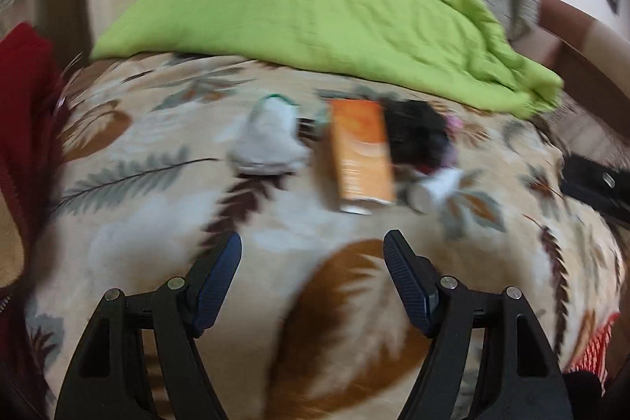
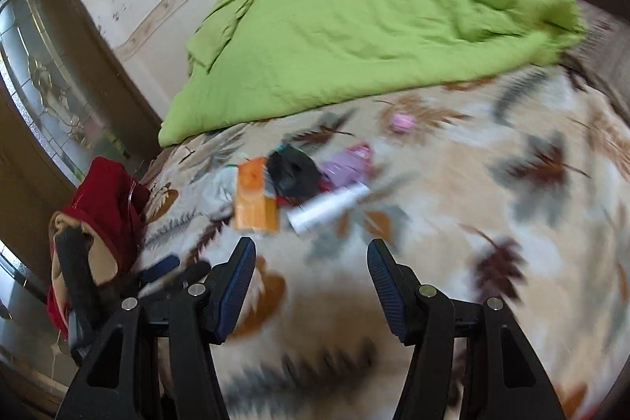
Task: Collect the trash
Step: 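Withdraw both open tools from the wastebasket back toward the bed, then grasp the black plastic bag with the right tool while the left tool grasps the white glove, then lift the black bag and white glove above the bed with both tools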
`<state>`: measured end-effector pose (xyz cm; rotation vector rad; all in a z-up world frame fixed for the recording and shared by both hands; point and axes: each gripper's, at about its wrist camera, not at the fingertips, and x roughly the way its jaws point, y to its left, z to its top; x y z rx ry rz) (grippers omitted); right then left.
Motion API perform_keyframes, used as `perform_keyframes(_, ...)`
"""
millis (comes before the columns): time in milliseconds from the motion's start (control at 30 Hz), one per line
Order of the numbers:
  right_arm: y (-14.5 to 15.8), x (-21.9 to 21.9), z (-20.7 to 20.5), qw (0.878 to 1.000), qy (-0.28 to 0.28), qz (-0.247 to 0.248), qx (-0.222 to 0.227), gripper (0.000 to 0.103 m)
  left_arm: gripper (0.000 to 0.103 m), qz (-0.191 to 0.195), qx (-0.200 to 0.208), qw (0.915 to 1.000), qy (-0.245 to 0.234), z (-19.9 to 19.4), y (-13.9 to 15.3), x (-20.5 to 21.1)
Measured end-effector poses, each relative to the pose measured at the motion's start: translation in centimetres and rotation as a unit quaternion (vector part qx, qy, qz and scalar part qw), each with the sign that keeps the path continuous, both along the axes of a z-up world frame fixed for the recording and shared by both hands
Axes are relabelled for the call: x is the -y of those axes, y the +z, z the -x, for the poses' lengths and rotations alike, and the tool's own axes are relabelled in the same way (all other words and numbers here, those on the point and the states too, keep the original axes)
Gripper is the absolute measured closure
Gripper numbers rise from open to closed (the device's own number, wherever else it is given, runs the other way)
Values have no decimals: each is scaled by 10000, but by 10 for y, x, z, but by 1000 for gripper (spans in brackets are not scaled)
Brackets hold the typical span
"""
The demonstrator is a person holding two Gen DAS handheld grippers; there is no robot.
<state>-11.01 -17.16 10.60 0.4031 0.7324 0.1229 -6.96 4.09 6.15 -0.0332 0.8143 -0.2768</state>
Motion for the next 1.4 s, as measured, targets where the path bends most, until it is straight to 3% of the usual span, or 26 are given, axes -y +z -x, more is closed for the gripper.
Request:
perform_keyframes(200, -27, -25, -99, 9994, -40, 258, -213, 40, 29, 194, -25, 9993, 324, -11, -1, -18)
perform_keyframes(300, -49, -33, -128, 9982, -143, 441, -384, 40, 29, 246, -99, 9990, 371, -16, -4, -19)
perform_keyframes(367, -60, -36, -138, 9969, -213, 553, -508, 63, 29, 294, -124, 9987, 407, -18, -4, -20)
perform_keyframes(400, -66, -36, -140, 9972, -202, 454, -562, 76, 29, 334, -128, 9985, 421, -20, -4, -20)
perform_keyframes(733, -40, -20, -65, 9944, -1056, -67, 49, 79, 29, 587, 14, 9956, 737, -72, 1, -17)
perform_keyframes(900, -44, -23, -67, 9954, -941, -121, 147, 79, 30, 667, -578, 9935, 715, -120, -26, -9)
perform_keyframes(967, -47, -23, -71, 9957, -907, -110, 146, 79, 39, 656, -835, 9914, 760, -131, -39, -10)
perform_keyframes(1033, -49, -24, -76, 9965, -829, -69, 102, 79, 46, 605, -768, 9924, 750, -132, -40, -10)
perform_keyframes(1067, -50, -24, -75, 9966, -811, -50, 99, 79, 56, 587, -748, 9930, 696, -132, -40, -9)
perform_keyframes(1167, -49, -23, -81, 9974, -706, -116, 115, 79, 71, 679, -661, 9930, 708, -126, -37, -13)
perform_keyframes(1400, -47, -25, -77, 9979, -626, 64, 158, 79, 73, 405, 117, 9964, 739, -97, -6, -9)
